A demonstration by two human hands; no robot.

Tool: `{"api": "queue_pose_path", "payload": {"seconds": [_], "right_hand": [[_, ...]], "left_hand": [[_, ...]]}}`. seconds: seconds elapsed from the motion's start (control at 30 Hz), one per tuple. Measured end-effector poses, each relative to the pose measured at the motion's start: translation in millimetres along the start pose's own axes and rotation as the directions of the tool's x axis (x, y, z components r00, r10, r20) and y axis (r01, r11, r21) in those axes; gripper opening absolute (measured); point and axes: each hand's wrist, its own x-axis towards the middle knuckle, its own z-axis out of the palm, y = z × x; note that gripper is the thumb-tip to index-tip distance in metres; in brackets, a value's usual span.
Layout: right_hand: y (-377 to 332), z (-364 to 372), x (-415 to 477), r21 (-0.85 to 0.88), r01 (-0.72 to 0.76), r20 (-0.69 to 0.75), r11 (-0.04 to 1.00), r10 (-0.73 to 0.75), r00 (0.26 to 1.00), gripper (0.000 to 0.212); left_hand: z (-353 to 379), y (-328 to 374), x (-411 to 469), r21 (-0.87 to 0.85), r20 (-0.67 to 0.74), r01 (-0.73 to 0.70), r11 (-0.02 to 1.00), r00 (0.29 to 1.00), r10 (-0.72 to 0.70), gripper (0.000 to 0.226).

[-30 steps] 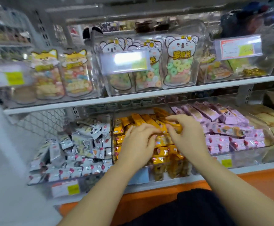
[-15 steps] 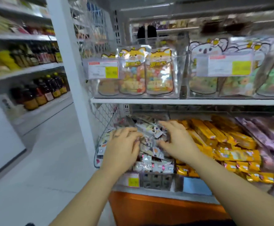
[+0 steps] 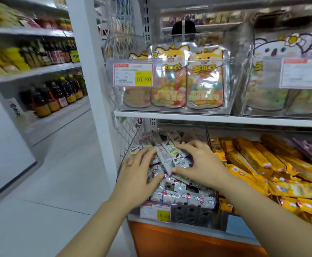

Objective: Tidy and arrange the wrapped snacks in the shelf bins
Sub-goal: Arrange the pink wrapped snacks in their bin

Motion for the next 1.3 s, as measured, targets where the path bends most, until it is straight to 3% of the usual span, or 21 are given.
{"api": "queue_pose_path", "payload": {"seconds": [0.13,0.33,0.43,0.53,0.63,0.73,0.8,0.9,1.0,1.1,1.3], "right_hand": [[-5,-2,7,0.117,0.014,-0.024,0.993,-0.011,1.000,0.068],[-2,-3,8,-0.036,-0.028,-0.011,0.999,0.027,1.000,0.062],[3,-9,9,0.090,-0.090,-0.164,0.992,0.104,0.981,0.047],[6,-15,8,0.277,-0.162,-0.274,0.947,0.240,0.931,0.031],[6,-13,4,0.335,-0.147,-0.327,0.931,0.261,0.908,0.020],[4,-9,2,0.346,-0.124,-0.319,0.930,0.241,0.917,0.012],[4,-8,3,0.363,-0.122,-0.317,0.924,0.245,0.916,0.005],[5,-9,3,0.388,-0.126,-0.295,0.913,0.253,0.922,0.009],[4,-8,5,0.395,-0.118,-0.274,0.911,0.240,0.931,0.013],[4,-6,7,0.442,-0.110,-0.279,0.890,0.253,0.926,0.017],[-1,-19,3,0.445,-0.054,-0.205,0.894,0.160,0.965,0.008]], "left_hand": [[-1,11,9,0.053,0.035,-0.066,0.996,0.997,0.065,0.080],[7,17,30,0.053,-0.077,-0.093,0.994,0.992,0.097,0.052],[1,18,31,-0.165,-0.221,-0.064,0.984,0.975,0.026,0.042],[-7,18,33,-0.440,-0.356,-0.051,0.896,0.927,-0.122,0.037],[-12,12,40,-0.456,-0.416,-0.057,0.888,0.896,-0.156,0.038],[-10,5,45,-0.352,-0.331,0.006,0.936,0.934,-0.131,0.040],[-8,1,46,-0.266,-0.158,0.088,0.960,0.978,-0.134,0.045],[-10,-1,46,-0.217,0.043,0.173,0.961,0.985,-0.168,0.066],[-14,3,43,-0.198,-0.016,0.152,0.968,0.987,-0.159,0.065],[-13,7,41,-0.053,-0.104,0.046,0.998,0.993,-0.051,0.055],[-8,7,47,-0.013,0.005,0.033,0.999,0.999,-0.033,0.050]]}}
